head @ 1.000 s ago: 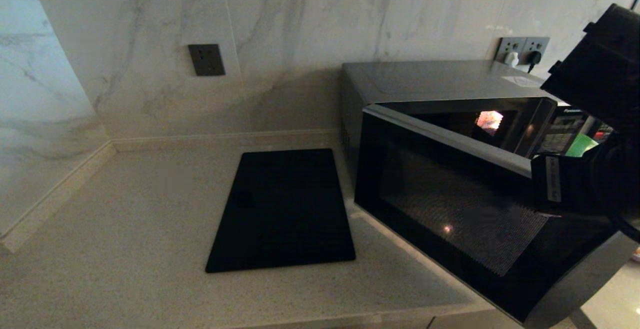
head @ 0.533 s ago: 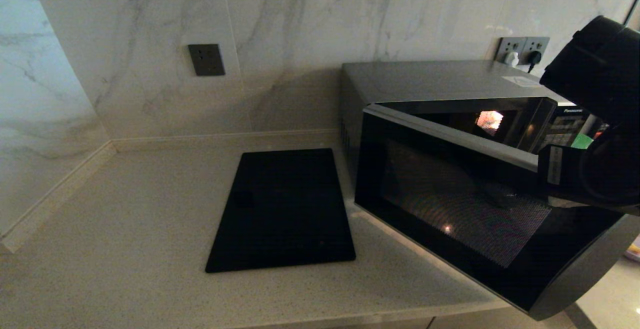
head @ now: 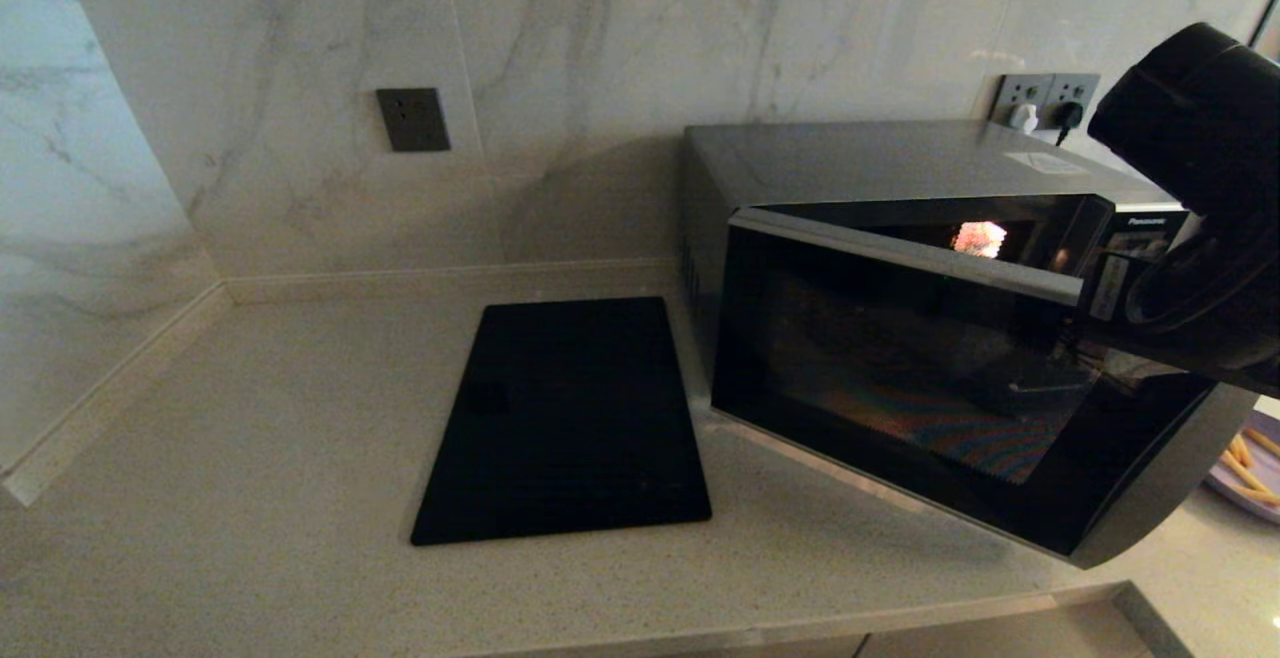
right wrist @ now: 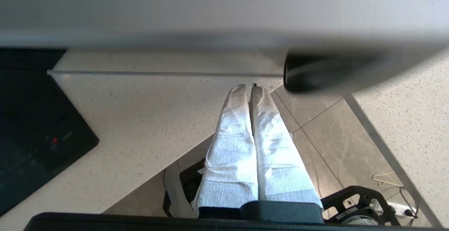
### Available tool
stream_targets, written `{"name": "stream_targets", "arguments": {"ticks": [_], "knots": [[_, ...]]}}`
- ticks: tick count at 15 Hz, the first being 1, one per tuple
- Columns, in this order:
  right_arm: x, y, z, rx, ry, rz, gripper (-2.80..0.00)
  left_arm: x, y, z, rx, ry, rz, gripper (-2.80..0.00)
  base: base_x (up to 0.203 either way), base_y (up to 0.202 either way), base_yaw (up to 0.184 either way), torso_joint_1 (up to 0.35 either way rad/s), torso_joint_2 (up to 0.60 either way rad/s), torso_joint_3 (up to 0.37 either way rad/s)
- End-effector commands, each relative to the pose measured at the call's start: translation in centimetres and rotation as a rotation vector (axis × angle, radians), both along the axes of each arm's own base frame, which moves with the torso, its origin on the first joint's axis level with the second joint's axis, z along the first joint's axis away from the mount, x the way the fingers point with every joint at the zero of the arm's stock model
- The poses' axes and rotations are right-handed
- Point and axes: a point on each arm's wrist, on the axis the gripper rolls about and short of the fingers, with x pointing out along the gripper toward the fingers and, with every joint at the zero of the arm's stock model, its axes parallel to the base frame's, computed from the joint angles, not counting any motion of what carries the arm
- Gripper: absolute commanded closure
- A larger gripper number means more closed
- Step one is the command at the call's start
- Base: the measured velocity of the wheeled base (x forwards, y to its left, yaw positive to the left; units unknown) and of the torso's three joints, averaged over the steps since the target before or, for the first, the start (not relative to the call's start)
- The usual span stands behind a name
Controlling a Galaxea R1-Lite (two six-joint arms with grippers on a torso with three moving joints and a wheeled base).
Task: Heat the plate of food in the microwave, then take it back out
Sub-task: Close the microwave oven
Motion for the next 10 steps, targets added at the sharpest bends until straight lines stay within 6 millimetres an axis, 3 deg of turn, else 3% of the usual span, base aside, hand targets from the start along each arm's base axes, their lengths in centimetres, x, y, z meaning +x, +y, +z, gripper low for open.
{"name": "stream_targets", "arguments": {"ticks": [1,10], "knots": [[0.9,-0.6,-0.4,-0.008,0.017,-0.041,0.0,0.0,0.0,0.0,-0.001,0.001,0.001,0.0,0.0,0.0,0.0,0.0,0.0,0.0],[6.5,-4.1,-1.1,-0.011,-0.056,-0.172,0.0,0.0,0.0,0.0,-0.001,0.001,0.001,0.0,0.0,0.0,0.0,0.0,0.0,0.0]]}}
